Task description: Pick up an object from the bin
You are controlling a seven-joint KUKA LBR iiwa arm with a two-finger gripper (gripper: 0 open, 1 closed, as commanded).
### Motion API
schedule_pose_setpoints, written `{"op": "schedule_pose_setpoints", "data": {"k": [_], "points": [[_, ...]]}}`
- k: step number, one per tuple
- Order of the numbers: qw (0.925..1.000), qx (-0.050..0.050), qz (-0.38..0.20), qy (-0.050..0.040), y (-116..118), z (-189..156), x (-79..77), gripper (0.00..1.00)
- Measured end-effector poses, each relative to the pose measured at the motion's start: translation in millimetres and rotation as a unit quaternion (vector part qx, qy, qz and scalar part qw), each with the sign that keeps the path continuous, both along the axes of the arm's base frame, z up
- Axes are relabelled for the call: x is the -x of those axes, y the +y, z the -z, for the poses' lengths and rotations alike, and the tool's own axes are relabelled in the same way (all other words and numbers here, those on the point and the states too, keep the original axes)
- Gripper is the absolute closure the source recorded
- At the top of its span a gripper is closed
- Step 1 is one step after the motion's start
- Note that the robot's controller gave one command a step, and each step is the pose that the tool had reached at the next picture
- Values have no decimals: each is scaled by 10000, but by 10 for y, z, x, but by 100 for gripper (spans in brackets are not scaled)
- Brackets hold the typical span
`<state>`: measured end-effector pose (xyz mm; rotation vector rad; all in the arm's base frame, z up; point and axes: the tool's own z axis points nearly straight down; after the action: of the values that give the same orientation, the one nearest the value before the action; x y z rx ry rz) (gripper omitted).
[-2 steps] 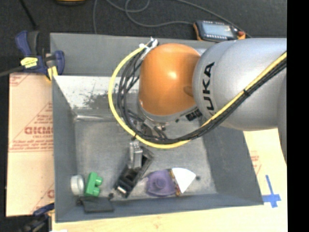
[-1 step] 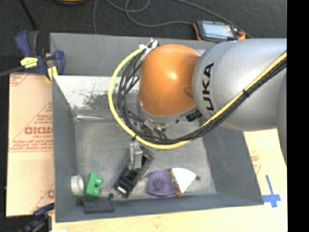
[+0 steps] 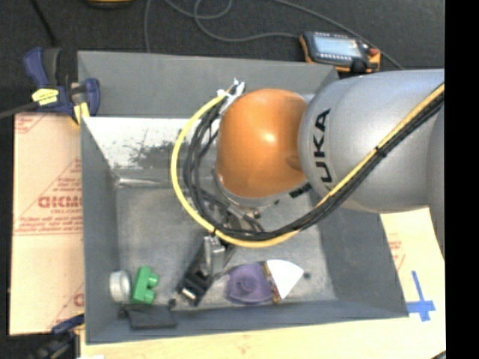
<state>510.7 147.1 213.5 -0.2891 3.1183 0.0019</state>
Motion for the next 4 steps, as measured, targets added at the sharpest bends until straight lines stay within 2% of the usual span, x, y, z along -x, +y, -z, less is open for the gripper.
{"op": "schedule_pose_setpoints", "data": {"k": [1, 2, 3, 4], "points": [[9912, 17, -1321, 51, -20, 290, 200, 0], [9928, 15, -1197, 43, -363, 703, 275, 100], [9929, 10, -1189, 39, -358, 700, 271, 0], [9929, 10, -1187, 39, -358, 700, 271, 0]]}}
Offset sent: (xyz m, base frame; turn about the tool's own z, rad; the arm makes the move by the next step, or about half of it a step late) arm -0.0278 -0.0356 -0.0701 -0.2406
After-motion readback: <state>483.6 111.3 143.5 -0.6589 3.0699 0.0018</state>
